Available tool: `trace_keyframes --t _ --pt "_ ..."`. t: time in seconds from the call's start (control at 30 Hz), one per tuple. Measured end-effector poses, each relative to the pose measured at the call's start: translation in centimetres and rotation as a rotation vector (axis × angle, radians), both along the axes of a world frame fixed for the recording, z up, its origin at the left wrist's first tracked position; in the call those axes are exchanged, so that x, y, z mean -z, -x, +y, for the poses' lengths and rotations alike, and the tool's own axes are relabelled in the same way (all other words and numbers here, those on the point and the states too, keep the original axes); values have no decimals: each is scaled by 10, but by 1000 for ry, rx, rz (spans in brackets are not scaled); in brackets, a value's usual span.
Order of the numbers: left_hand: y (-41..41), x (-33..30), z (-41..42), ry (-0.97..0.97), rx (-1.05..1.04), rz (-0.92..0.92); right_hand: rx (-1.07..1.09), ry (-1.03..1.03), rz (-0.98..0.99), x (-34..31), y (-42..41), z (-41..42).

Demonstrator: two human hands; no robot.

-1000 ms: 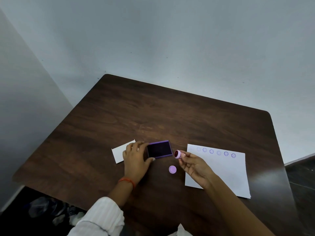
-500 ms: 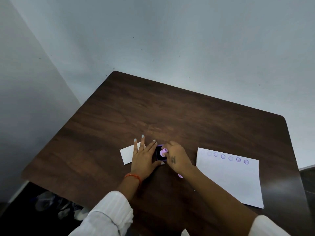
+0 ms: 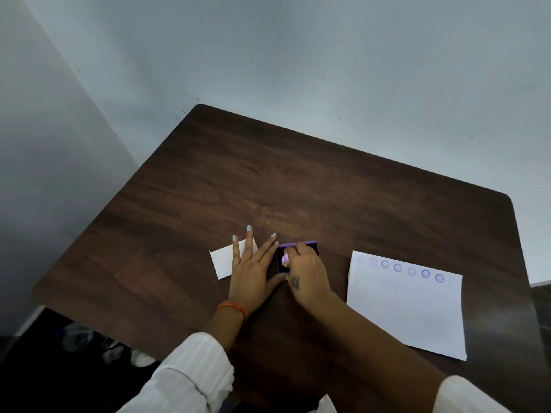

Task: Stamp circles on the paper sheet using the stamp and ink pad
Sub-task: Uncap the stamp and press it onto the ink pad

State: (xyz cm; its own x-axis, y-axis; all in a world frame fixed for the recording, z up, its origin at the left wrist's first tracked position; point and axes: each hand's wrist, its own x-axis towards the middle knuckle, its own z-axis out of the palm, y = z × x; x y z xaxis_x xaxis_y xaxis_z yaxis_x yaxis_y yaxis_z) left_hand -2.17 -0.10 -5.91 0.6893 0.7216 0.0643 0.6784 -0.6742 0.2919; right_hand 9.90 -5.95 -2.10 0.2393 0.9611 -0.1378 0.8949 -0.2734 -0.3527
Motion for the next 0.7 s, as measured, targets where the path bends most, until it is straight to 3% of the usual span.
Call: trace_keyframes --t 0.07,0.27,0.53,0.7 --pt "0 0 0 10 -3 -4 -11 -22 -4 0 -2 -1" --pt "1 3 1 38 -13 8 -304 18 -16 -9 -27 6" --pt "4 6 -2 24 -3 -10 -7 -19 27 0 -7 1" --pt "4 2 -3 15 -1 0 -338 21 -52 -9 -26 6"
